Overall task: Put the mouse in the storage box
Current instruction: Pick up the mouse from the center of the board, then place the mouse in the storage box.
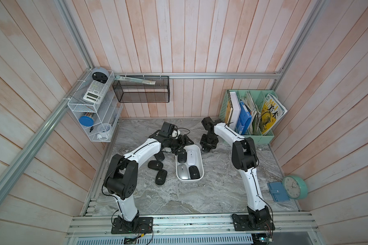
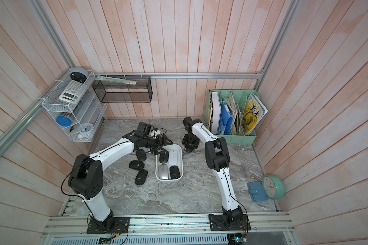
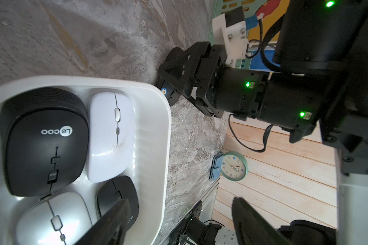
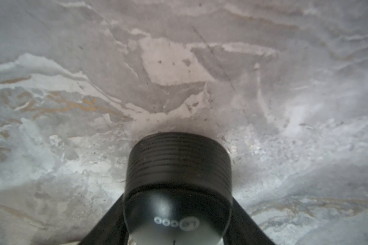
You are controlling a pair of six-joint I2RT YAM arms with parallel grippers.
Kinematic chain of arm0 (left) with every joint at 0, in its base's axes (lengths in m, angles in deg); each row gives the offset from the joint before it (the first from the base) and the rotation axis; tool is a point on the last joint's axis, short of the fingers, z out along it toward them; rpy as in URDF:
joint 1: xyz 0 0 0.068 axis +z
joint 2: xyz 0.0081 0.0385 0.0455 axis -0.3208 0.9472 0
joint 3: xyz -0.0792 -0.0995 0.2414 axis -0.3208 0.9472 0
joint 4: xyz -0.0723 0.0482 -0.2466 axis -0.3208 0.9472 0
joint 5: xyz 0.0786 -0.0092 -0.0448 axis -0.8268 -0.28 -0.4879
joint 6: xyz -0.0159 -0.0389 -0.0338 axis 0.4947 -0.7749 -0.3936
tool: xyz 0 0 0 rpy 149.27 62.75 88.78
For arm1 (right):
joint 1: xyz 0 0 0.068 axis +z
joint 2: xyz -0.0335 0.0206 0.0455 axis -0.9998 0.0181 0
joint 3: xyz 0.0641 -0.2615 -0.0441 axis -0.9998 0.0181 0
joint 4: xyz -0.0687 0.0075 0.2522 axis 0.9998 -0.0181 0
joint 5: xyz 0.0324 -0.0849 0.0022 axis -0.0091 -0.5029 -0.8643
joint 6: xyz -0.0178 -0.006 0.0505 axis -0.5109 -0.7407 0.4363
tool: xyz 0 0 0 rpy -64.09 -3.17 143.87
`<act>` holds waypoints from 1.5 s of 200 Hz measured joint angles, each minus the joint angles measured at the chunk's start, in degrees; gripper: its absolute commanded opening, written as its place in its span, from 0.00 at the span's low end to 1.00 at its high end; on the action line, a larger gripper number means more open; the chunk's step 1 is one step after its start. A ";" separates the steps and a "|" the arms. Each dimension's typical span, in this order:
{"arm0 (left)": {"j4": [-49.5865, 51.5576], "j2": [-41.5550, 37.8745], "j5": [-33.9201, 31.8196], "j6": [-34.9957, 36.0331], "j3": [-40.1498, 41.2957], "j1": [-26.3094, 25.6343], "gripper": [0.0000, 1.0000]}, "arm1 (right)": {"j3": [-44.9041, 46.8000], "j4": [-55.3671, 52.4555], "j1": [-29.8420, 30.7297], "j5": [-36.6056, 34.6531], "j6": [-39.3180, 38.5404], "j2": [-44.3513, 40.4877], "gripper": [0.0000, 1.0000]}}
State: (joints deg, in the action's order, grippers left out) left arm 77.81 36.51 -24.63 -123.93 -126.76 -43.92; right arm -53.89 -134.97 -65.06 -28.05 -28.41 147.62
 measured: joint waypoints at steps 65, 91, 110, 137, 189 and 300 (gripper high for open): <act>-0.74 -4.22 0.02 -0.02 5.38 0.00 0.81 | 9.09 2.69 0.17 -0.72 -1.73 -5.90 0.51; -0.48 -8.59 -0.09 -0.02 10.93 0.00 0.81 | 11.47 2.47 0.90 -1.38 -3.04 -9.51 0.51; -0.42 -11.98 -0.74 -0.02 13.81 0.09 0.81 | 13.16 2.29 2.10 -2.25 -4.00 -13.09 0.51; -0.37 -17.59 -1.62 -0.26 17.40 1.55 0.81 | 14.62 1.46 4.72 -3.04 -5.09 -18.01 0.51; 0.61 -27.54 -3.32 -1.84 27.96 14.14 0.81 | 13.31 -0.07 15.23 -4.87 -6.78 -21.35 0.51; 12.13 -32.26 -7.76 1.99 31.43 19.65 0.81 | 3.21 -1.92 18.82 -1.79 -8.13 -7.65 0.51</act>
State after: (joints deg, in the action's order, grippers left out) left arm 89.94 4.25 -32.39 -121.95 -95.33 -24.27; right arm -50.68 -136.89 -46.24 -29.84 -36.54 139.97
